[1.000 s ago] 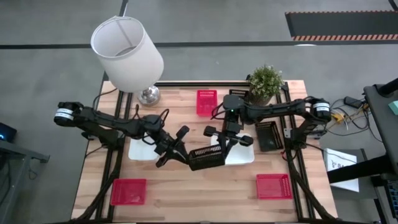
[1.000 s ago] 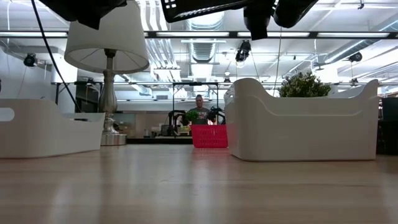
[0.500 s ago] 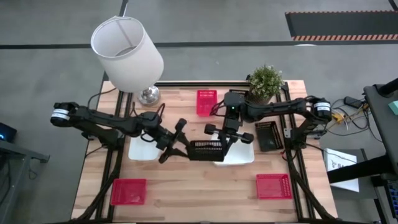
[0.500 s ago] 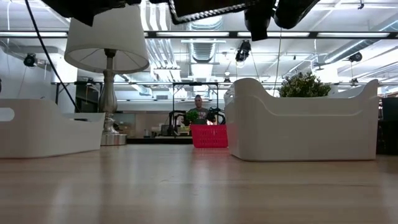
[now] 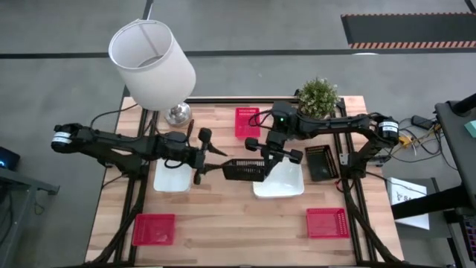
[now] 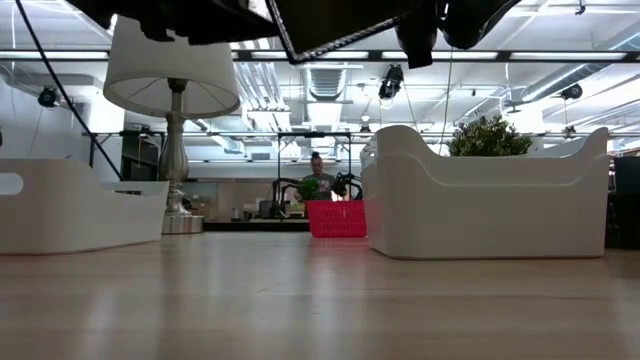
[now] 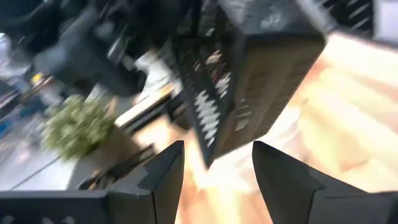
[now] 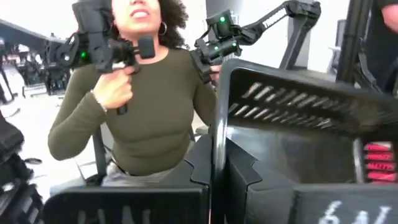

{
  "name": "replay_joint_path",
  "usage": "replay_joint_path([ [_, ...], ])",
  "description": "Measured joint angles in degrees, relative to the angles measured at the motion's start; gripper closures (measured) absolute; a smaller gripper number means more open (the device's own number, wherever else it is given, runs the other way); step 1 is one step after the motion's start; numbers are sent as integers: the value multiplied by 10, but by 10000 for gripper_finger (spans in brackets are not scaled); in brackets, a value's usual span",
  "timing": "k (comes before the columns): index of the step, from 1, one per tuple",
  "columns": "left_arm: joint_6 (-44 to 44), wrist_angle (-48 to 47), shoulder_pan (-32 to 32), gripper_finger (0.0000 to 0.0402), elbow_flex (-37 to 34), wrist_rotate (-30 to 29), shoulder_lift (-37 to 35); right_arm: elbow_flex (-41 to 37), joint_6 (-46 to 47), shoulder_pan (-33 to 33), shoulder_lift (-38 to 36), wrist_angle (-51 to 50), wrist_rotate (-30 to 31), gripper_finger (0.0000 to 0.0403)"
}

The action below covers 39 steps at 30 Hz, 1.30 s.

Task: Stack baskets by color
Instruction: Stack the top left black bin into the top right black bin

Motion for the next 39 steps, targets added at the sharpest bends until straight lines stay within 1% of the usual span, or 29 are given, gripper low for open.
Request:
replay_joint_path([
  [2, 1, -17, 0, 228, 0, -45, -12, -1, 22, -11, -4, -6, 0, 395],
  [4, 1, -37, 0, 228, 0, -96, -22, -1, 25, -21, -8, -20, -1, 395],
  [7, 1, -48, 0, 228, 0, -171, -35, -1, 24, -35, -11, -59, 4, 395],
  [10, 1, -58, 0, 228, -1, -236, -50, -1, 9, -51, -12, -117, 22, 395],
  [12, 0, -78, 0, 228, -2, -264, -61, -2, -16, -63, -18, -170, 54, 394],
  [14, -1, -84, 0, 228, -3, -274, -68, 2, -80, -74, -33, -265, 115, 394],
  [15, -1, -87, 0, 228, -4, -275, -74, 6, -128, -79, -45, -327, 166, 394],
  [16, -2, -88, 0, 228, -6, -275, -78, 13, -187, -80, -58, -400, 240, 394],
  [17, -9, -84, 0, 228, -6, -275, -80, 22, -245, -79, -73, -473, 340, 394],
  [18, -16, -80, 0, 228, -6, -275, -82, 30, -286, -72, -87, -532, 454, 394],
  [20, -23, -83, 0, 228, -7, -275, -85, 33, -296, -49, -102, -579, 672, 394],
  [21, -29, -82, 0, 228, -7, -275, -85, 31, -281, -41, -109, -584, 765, 394],
  [22, -31, -81, 0, 228, -7, -275, -85, 28, -273, -36, -112, -589, 830, 394],
  [23, -33, -81, 0, 228, -7, -275, -85, 24, -267, -34, -115, -600, 876, 394],
  [24, -35, -80, 0, 228, -7, -275, -84, 22, -262, -34, -119, -613, 895, 394],
  [29, -36, -77, 0, 228, -8, -275, -83, -1, -237, -42, -123, -627, 893, 394],
  [33, -44, -76, 0, 228, -8, -275, -83, -14, -224, -47, -105, -627, 896, 394],
  [39, -45, -77, 0, 228, -9, -274, -83, -29, -229, -67, -63, -626, 895, 394],
])
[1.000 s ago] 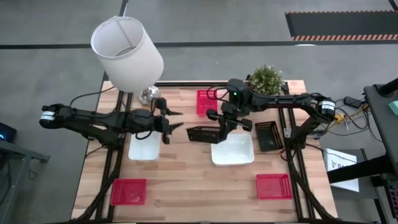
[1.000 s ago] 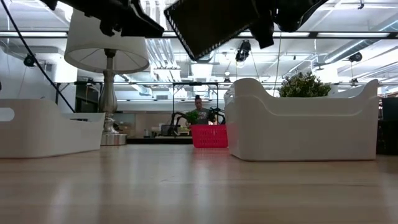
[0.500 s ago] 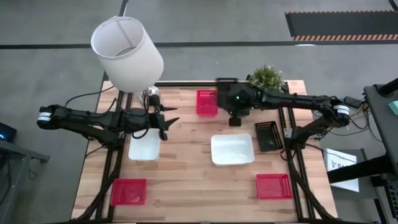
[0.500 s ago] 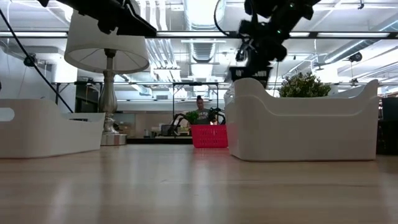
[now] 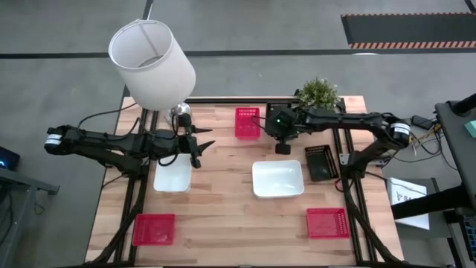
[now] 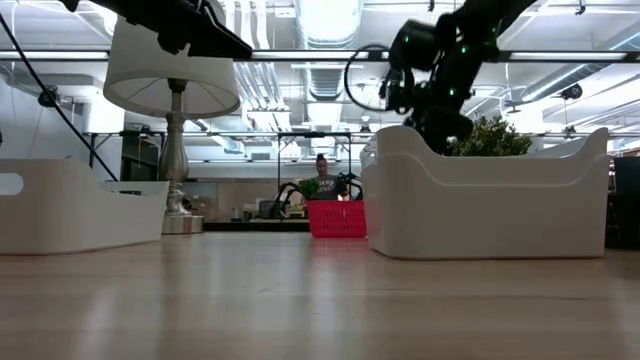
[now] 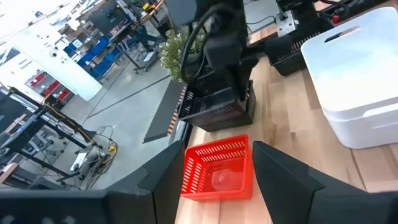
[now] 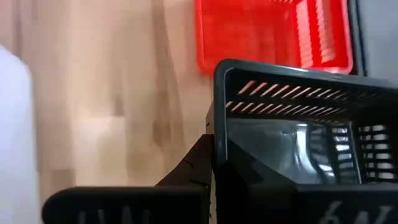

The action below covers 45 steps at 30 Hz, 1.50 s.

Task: Stack baskets by color
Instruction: Stack the top left black bin into the top right black bin

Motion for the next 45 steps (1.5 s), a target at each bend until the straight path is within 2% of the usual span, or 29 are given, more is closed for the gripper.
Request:
replay_joint_path([
  [8, 0, 0, 0, 228, -2, 0, 0, -7, -1, -24, 12, -16, 0, 394],
  [19, 10, 40, 0, 228, -29, 1, 0, -14, -11, -24, 10, -40, 1, 394],
  [34, 15, 46, 0, 228, -28, 0, 0, -14, 11, -24, 10, -63, 2, 391],
  [45, 15, 53, 0, 228, -28, 0, 0, -3, 20, -24, 10, -65, 2, 307],
])
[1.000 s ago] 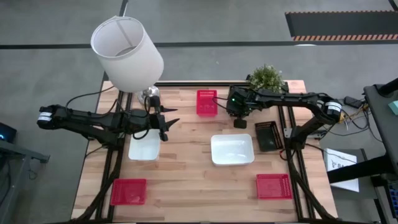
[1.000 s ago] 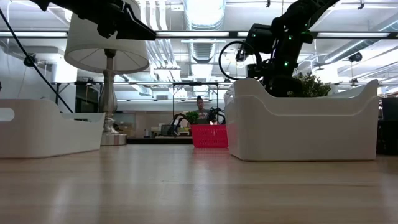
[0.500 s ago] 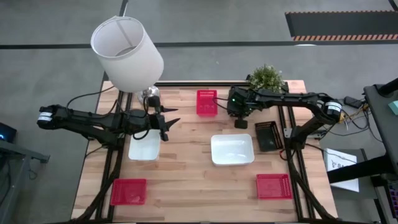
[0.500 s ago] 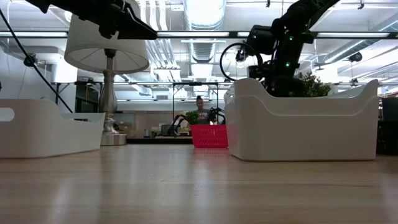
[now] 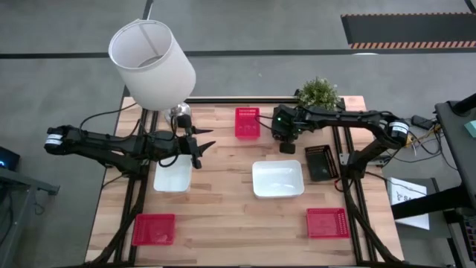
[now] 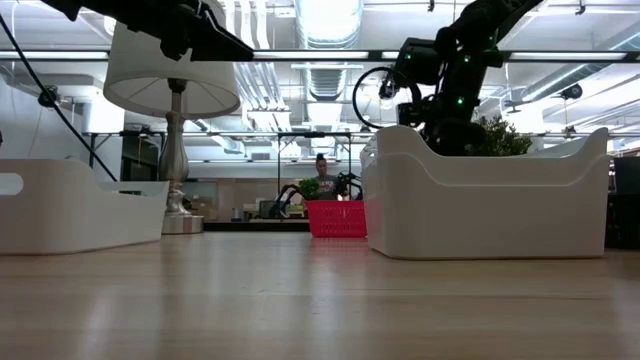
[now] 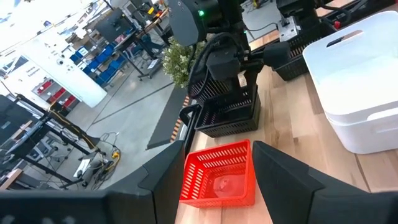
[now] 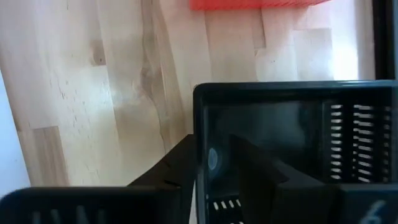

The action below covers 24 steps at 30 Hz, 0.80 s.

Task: Stack baskets by color
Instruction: Stack the top left black bin into the top right black bin, then stack the bottom left red bin into the top red bin

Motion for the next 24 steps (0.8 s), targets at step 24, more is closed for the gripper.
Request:
replay_joint_path([
  [24, 0, 1, 0, 228, 0, 0, 0, 30, -31, -26, 13, 61, -1, 387],
])
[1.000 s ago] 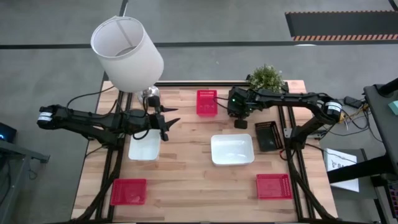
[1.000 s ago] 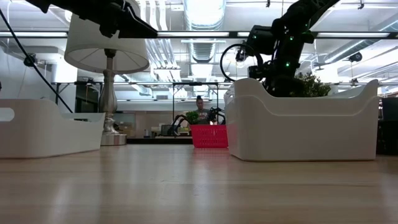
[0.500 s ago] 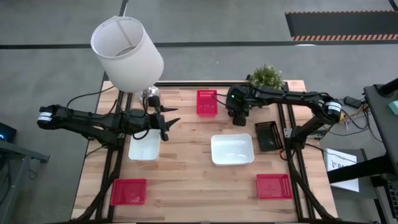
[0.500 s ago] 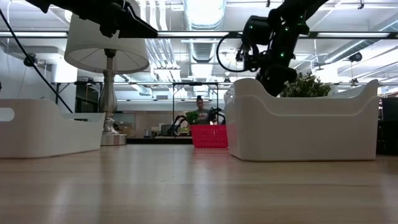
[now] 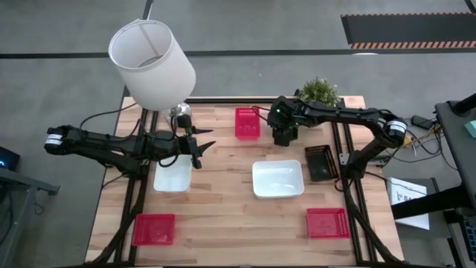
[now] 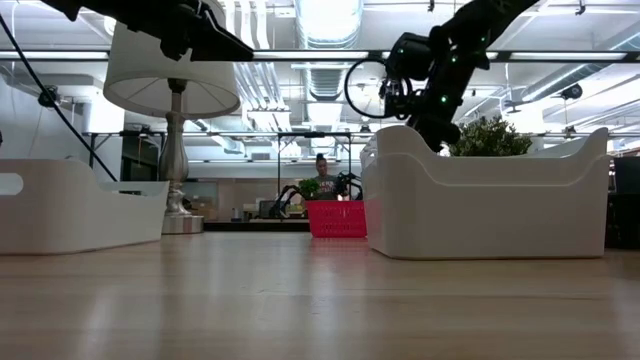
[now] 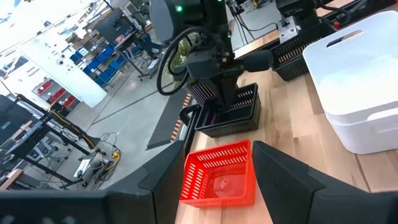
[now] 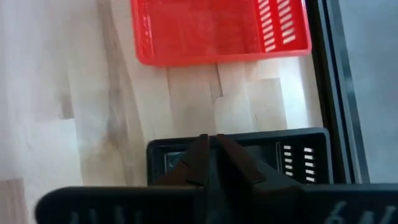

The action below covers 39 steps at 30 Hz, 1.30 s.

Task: Stack baskets by color
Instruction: Stack the bottom left red bin into the top red bin

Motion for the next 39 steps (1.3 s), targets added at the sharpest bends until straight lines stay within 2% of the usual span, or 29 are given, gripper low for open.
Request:
replay_joint_path([
  [6, -6, 1, 0, 228, 0, 0, 0, -1, 0, 5, -12, -1, 0, 394],
  [11, -44, 17, 0, 228, 0, 6, 0, -21, 18, 28, -65, 21, -28, 394],
  [14, -71, 39, 0, 228, 0, 42, 4, -64, 32, 49, -104, 85, -62, 394],
  [18, -112, 75, 0, 228, 0, 86, 26, -116, 36, 77, -155, 152, -65, 394],
  [29, -151, 186, -2, 228, 19, 92, 155, -251, 20, 118, -256, 378, -65, 394],
  [34, -192, 175, -2, 228, 45, 92, 196, -299, 20, 118, -276, 447, -91, 394],
  [39, -279, 118, -5, 228, 67, 92, 208, -323, 20, 118, -284, 492, -133, 394],
])
